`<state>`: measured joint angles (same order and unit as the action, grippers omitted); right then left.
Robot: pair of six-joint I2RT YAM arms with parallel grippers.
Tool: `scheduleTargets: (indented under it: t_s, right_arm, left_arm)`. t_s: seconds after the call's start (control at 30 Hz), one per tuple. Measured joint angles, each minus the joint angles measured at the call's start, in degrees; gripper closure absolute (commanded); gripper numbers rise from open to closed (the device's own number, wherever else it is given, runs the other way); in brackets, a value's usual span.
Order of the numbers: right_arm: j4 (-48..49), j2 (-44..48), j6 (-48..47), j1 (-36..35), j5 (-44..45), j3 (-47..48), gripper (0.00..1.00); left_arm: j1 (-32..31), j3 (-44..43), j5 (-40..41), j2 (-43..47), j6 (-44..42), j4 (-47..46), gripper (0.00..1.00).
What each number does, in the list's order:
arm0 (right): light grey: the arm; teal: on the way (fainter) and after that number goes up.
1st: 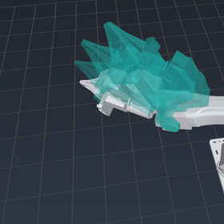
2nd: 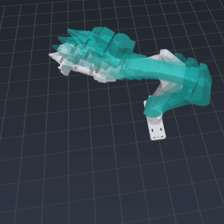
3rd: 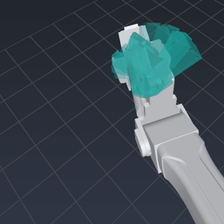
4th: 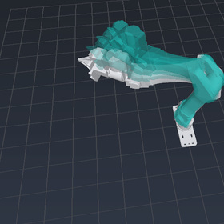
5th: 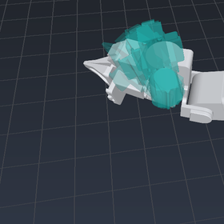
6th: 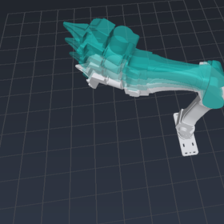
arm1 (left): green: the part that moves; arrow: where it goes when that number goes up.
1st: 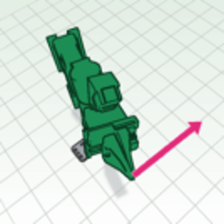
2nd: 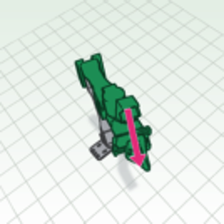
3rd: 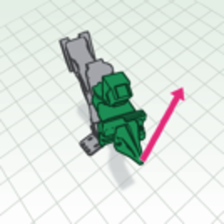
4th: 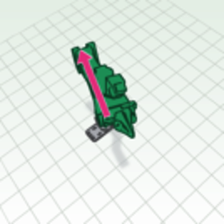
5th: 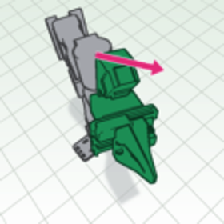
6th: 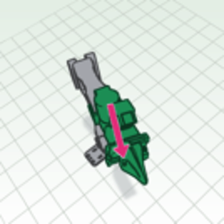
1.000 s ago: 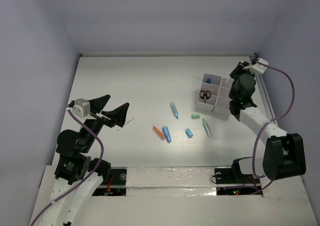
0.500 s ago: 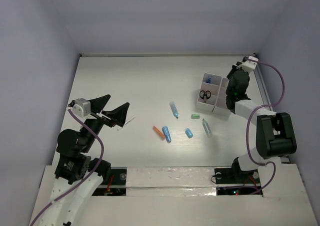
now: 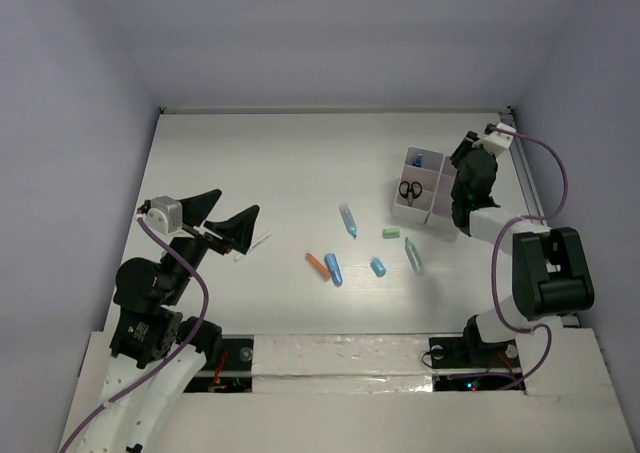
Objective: Sort the stationery into containers
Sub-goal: Place the pen in the storage box, then pick up the pen from the center of the board.
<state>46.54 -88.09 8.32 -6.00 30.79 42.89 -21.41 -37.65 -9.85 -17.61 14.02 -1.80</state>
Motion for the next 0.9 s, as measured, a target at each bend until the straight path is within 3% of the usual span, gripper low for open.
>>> scheduleTargets:
  t_s: [0.07,0.1,0.3,0.47,0.63,0.7,0.73,0.9]
  right_arm:
    - [-0.3,1.2,0.4,0.0,-0.7,-0.1,0.44]
    - [-0.6,1.9,0.6,0.0,-0.9,-0.1,0.38]
    - [-4.2,9.5,3.4,0.0,-6.4,0.2,0.36]
    - [-13.0,9.6,4.7,-1.4,-22.9,6.6,0.36]
    - [-24.3,0.9,0.3,-14.2,-37.3,19.6,0.27]
    - [-28.5,-3.3,-1.8,-20.2,-42.4,24.0,0.21]
    - [-30.4,-5.7,-2.9,-23.3,-44.9,26.0,0.11]
    - [-40.1,-18.0,-7.8,-34.1,-53.5,35.6,0.00]
  left_arm:
    - [0.0,0.0,0.0,0.0,0.0,0.0,0.01]
    - [0.0,0.0,0.0,0.0,0.0,0.0,0.01]
    - [0.0,0.0,0.0,0.0,0.0,0.0,0.01]
    - [0.0,0.0,0.3,0.0,0.0,0.0,0.01]
    - [0.8,0.0,2.0,0.2,-0.3,0.6,0.01]
    - [1.2,-0.1,2.8,0.4,-0.5,1.0,0.01]
    - [1.6,-0.2,3.2,0.5,-0.5,1.1,0.01]
    - [2.1,-0.9,4.4,0.5,-0.7,1.3,0.01]
